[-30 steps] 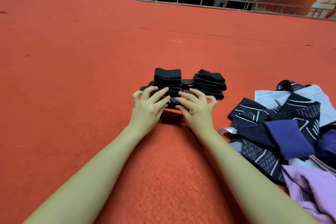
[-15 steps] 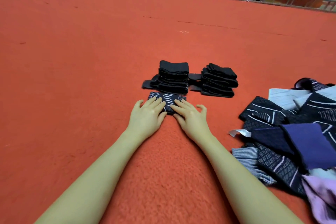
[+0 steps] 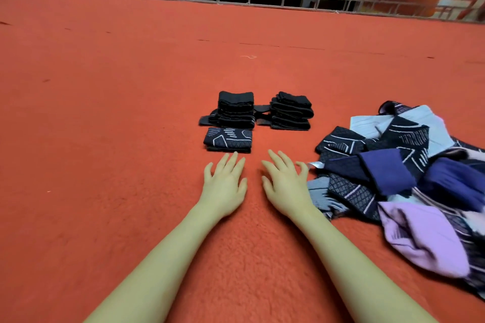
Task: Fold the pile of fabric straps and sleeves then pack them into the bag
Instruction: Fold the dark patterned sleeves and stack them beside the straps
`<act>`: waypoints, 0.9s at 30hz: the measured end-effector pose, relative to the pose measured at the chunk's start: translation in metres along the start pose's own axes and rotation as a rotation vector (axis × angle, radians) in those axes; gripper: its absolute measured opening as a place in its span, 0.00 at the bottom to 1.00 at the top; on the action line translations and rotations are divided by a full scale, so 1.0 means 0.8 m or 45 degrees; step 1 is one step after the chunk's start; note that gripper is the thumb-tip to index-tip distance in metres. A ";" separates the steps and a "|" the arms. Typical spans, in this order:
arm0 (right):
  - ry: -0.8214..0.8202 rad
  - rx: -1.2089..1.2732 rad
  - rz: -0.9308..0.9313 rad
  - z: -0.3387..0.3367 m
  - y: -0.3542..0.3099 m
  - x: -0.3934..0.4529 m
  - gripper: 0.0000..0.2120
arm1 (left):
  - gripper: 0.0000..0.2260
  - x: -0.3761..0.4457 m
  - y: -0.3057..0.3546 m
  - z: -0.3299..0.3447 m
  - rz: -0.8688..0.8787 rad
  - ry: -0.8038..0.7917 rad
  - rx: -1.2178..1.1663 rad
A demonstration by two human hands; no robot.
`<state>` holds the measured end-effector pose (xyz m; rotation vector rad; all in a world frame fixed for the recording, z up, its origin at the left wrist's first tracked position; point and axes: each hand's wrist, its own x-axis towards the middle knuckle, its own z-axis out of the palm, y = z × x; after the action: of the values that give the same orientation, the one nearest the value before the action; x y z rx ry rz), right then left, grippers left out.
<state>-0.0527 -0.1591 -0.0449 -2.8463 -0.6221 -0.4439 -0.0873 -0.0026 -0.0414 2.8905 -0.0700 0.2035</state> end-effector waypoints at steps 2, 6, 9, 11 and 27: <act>0.140 -0.034 0.012 -0.013 0.014 -0.020 0.17 | 0.24 -0.014 0.028 -0.001 0.102 -0.008 -0.002; 0.334 -0.091 0.073 -0.041 0.044 -0.058 0.19 | 0.20 -0.029 0.079 0.004 0.235 0.020 -0.088; 0.433 -0.099 0.119 -0.050 0.074 -0.084 0.18 | 0.19 -0.036 0.113 0.013 0.242 -0.005 -0.171; 0.524 -0.089 0.170 -0.049 0.093 -0.100 0.18 | 0.18 -0.039 0.132 0.018 0.233 -0.004 -0.250; 0.645 -0.021 0.215 -0.030 0.123 -0.123 0.14 | 0.17 -0.021 0.174 0.033 0.224 0.011 -0.328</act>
<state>-0.1013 -0.2896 -0.0667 -2.6071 -0.2782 -1.0883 -0.1096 -0.1432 -0.0361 2.6261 -0.3248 0.2208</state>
